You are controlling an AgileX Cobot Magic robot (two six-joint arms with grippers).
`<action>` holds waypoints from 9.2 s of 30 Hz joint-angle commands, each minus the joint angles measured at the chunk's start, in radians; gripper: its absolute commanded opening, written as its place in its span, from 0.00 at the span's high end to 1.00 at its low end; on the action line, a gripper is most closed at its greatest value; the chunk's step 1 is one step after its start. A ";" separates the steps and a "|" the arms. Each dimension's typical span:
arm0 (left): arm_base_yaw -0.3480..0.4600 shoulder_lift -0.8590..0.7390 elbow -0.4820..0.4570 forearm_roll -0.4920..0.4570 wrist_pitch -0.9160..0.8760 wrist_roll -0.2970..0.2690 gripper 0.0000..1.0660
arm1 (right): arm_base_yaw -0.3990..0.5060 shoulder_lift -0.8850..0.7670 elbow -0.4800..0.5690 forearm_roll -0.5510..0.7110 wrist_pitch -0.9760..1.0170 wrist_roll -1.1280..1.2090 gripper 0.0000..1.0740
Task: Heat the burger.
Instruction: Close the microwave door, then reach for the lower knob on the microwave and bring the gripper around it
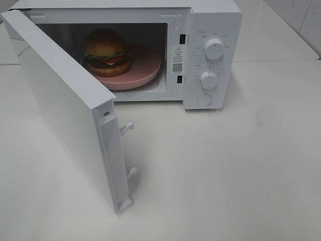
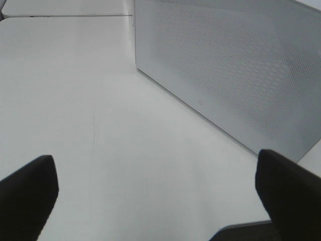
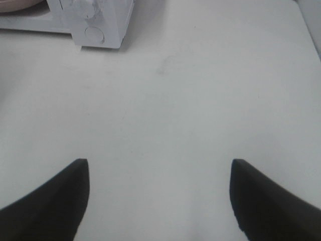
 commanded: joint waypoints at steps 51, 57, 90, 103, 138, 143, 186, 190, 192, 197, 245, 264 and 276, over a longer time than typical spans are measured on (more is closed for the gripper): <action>-0.005 -0.011 -0.001 -0.002 -0.016 -0.001 0.06 | -0.053 -0.106 0.003 0.004 -0.011 -0.019 0.30; -0.005 0.001 -0.001 -0.004 -0.016 -0.002 0.06 | -0.053 -0.106 0.003 0.004 -0.011 -0.019 0.30; -0.005 0.441 0.189 -0.087 -0.741 0.074 1.00 | -0.053 -0.106 0.003 0.003 -0.011 -0.018 0.30; -0.005 0.682 0.293 -0.117 -1.179 0.157 1.00 | -0.053 -0.106 0.003 0.003 -0.011 -0.019 0.30; -0.530 1.502 0.176 -0.013 -1.896 -0.022 1.00 | -0.053 -0.106 0.003 0.003 -0.011 -0.019 0.30; -0.585 1.574 0.111 -0.032 -1.919 -0.020 1.00 | -0.053 -0.106 0.003 0.003 -0.011 -0.019 0.30; -0.682 2.047 -0.650 -0.208 -1.778 0.033 1.00 | -0.053 -0.106 0.003 0.000 -0.011 -0.017 0.30; -0.682 2.043 -0.652 -0.208 -1.772 0.084 1.00 | -0.053 -0.106 0.003 0.000 -0.011 -0.017 0.30; -0.685 2.040 -0.652 -0.208 -1.748 0.094 1.00 | -0.053 -0.106 0.003 0.000 -0.011 -0.017 0.30; -0.708 2.003 -0.648 -0.204 -1.611 0.096 1.00 | -0.053 -0.106 0.003 0.000 -0.011 -0.017 0.30; -0.250 1.445 -0.546 -0.125 0.051 0.092 0.08 | -0.053 -0.106 0.003 0.000 -0.011 -0.020 0.30; 0.038 0.939 -0.213 -0.065 0.038 0.058 0.08 | -0.053 -0.106 0.003 0.000 -0.011 -0.020 0.30; 0.038 0.672 -0.023 -0.065 -0.050 0.067 0.08 | -0.053 -0.106 0.003 0.000 -0.011 -0.020 0.30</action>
